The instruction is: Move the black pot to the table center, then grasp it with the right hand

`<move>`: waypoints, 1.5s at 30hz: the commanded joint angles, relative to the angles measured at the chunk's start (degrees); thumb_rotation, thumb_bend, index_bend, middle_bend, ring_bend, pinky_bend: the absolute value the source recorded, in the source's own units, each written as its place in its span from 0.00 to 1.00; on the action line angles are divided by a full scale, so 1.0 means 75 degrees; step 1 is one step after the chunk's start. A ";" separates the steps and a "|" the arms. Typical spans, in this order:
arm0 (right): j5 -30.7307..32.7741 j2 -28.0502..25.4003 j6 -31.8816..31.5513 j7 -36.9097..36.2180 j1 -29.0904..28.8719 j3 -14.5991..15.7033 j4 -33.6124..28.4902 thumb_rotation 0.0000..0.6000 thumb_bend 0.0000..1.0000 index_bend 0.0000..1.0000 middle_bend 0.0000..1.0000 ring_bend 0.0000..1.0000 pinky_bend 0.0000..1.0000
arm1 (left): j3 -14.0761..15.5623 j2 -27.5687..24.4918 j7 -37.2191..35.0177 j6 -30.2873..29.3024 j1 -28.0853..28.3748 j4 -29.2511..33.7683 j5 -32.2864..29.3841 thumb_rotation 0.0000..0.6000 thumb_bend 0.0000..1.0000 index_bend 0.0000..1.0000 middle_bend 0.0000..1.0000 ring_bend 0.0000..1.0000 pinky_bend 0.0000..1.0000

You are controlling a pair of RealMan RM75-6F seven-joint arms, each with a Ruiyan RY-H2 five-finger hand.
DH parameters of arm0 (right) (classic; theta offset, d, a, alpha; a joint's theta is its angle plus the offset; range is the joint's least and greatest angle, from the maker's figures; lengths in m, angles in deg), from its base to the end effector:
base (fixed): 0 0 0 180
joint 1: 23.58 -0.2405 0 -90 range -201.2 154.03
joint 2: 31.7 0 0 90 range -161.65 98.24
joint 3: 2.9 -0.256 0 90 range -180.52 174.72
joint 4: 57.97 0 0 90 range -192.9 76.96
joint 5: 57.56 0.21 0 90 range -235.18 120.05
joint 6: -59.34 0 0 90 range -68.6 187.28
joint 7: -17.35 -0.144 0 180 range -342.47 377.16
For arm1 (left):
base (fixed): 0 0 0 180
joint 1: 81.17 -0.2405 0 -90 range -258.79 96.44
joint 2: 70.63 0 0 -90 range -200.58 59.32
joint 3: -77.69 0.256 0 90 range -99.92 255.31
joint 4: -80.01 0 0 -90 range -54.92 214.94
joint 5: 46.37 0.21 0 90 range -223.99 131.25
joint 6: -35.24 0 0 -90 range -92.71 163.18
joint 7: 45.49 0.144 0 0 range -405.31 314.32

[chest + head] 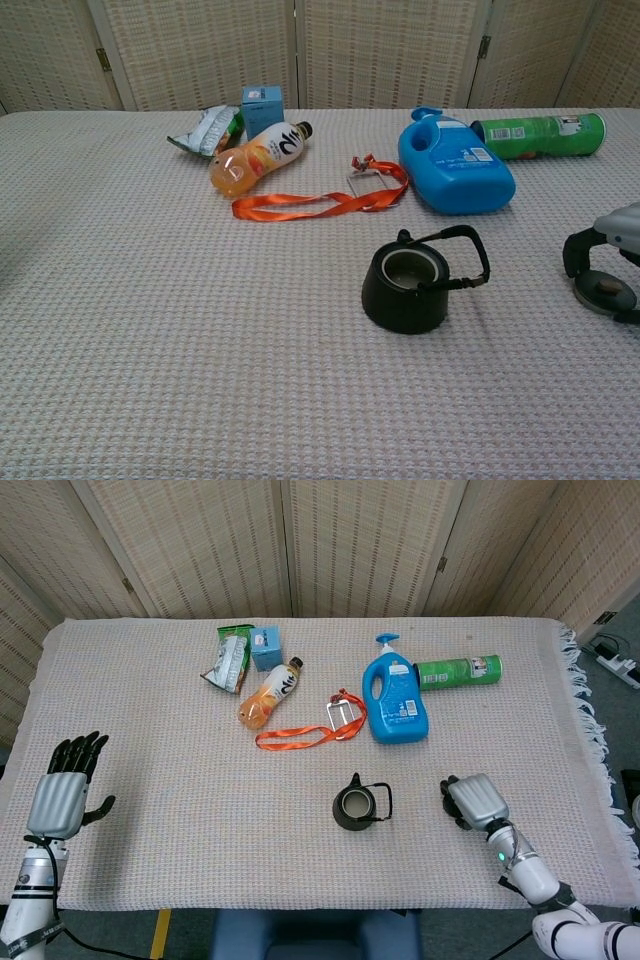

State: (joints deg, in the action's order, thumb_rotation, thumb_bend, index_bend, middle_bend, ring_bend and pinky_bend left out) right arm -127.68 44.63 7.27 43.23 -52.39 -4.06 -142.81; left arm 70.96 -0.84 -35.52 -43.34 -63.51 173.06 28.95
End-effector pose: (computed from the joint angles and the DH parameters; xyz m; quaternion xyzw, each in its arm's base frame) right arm -0.2796 -0.2825 0.0331 0.7911 -0.3382 0.1842 0.4752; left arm -0.2731 0.2588 0.1282 -0.6082 -0.3677 -0.3927 0.5837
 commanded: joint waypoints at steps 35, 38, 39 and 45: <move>0.0629 -0.1940 0.1359 0.0402 -0.2166 -0.0932 -0.3536 1.00 0.24 0.49 0.47 0.85 0.81 | -0.0084 -0.0228 0.0002 -0.0111 -0.0267 0.0199 0.0055 1.00 0.24 0.03 0.00 0.00 0.00; 0.0978 -0.1593 0.1422 0.0730 -0.2446 -0.0841 -0.3350 1.00 0.24 0.49 0.47 0.85 0.81 | -0.0084 -0.0235 0.0012 -0.0101 -0.0282 0.0197 0.0043 1.00 0.24 0.03 0.00 0.00 0.00; 0.1074 -0.1492 0.1421 0.0824 -0.2520 -0.0810 -0.3294 1.00 0.24 0.49 0.47 0.85 0.81 | -0.0085 -0.0237 0.0009 -0.0098 -0.0287 0.0197 0.0036 1.00 0.24 0.03 0.00 0.00 0.00; 0.1659 -0.0857 0.1286 0.1406 -0.2969 -0.0607 -0.2947 1.00 0.24 0.50 0.47 0.85 0.81 | -0.0085 -0.0226 -0.0027 -0.0107 -0.0317 0.0181 0.0059 1.00 0.24 0.03 0.00 0.00 0.00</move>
State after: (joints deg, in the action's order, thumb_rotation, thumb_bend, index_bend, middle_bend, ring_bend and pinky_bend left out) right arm -116.24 37.15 17.32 52.75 -73.92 -9.16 -165.74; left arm 70.32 -2.55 -35.71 -44.14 -65.88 174.42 29.38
